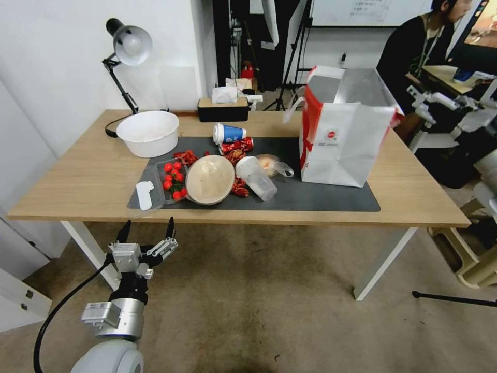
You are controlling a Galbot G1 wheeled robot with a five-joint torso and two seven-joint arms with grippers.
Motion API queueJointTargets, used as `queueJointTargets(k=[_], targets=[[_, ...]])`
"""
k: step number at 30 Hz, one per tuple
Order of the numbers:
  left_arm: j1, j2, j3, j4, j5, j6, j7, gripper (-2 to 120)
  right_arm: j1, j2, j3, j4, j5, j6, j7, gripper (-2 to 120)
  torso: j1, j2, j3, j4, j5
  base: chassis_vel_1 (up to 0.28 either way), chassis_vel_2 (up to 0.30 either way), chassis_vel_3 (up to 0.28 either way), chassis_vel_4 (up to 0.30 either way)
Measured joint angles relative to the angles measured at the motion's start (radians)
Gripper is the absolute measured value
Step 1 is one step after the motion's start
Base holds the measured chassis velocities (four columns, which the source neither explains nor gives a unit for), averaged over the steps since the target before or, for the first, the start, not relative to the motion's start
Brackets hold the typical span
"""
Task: Pick up the food delivery bag from the floor and place it on the table.
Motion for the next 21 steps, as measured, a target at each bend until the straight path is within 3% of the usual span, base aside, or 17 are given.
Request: queueJointTargets(k=[3,8,12,14,18,21], targets=[[0.001,0.001,-0.001,-0.001,0.000,0.000,0.000,100,-0.032,0.005,0.021,0.014,0.003,0.009,-0.042,100,0.000,0.000,0.000,-0.0003,-0.0002,0.000,0.000,0.000,0.000],[0.004,0.001,-0.002,-0.002,0.000,-0.002,0.000,100,-0.170,0.034,0.075,0.066,-0.013,0.039,-0.240,100,0.000,0.000,0.000,-0.0003,-0.0001,0.000,0.000,0.000,0.000],[0.008,0.001,-0.003,-0.002,0.000,-0.008,-0.001,100,-0.231,0.070,0.029,0.101,-0.115,0.079,-0.358,100,0.000,0.000,0.000,0.0000,-0.0002,0.000,0.000,0.000,0.000],[0.009,0.001,-0.004,-0.002,-0.001,-0.010,-0.001,100,-0.238,0.076,0.014,0.106,-0.142,0.087,-0.371,100,0.000,0.000,0.000,0.0000,-0.0002,0.000,0.000,0.000,0.000],[0.014,0.000,-0.012,-0.002,-0.001,-0.019,-0.003,100,-0.325,0.160,-0.097,0.160,-0.476,0.143,-0.325,100,0.000,0.000,0.000,0.0000,-0.0002,0.000,0.000,0.000,0.000],[0.013,-0.001,-0.013,0.000,-0.001,-0.019,-0.003,100,-0.364,0.191,-0.103,0.169,-0.557,0.154,-0.292,100,0.000,0.000,0.000,-0.0001,-0.0002,0.000,0.000,0.000,0.000]])
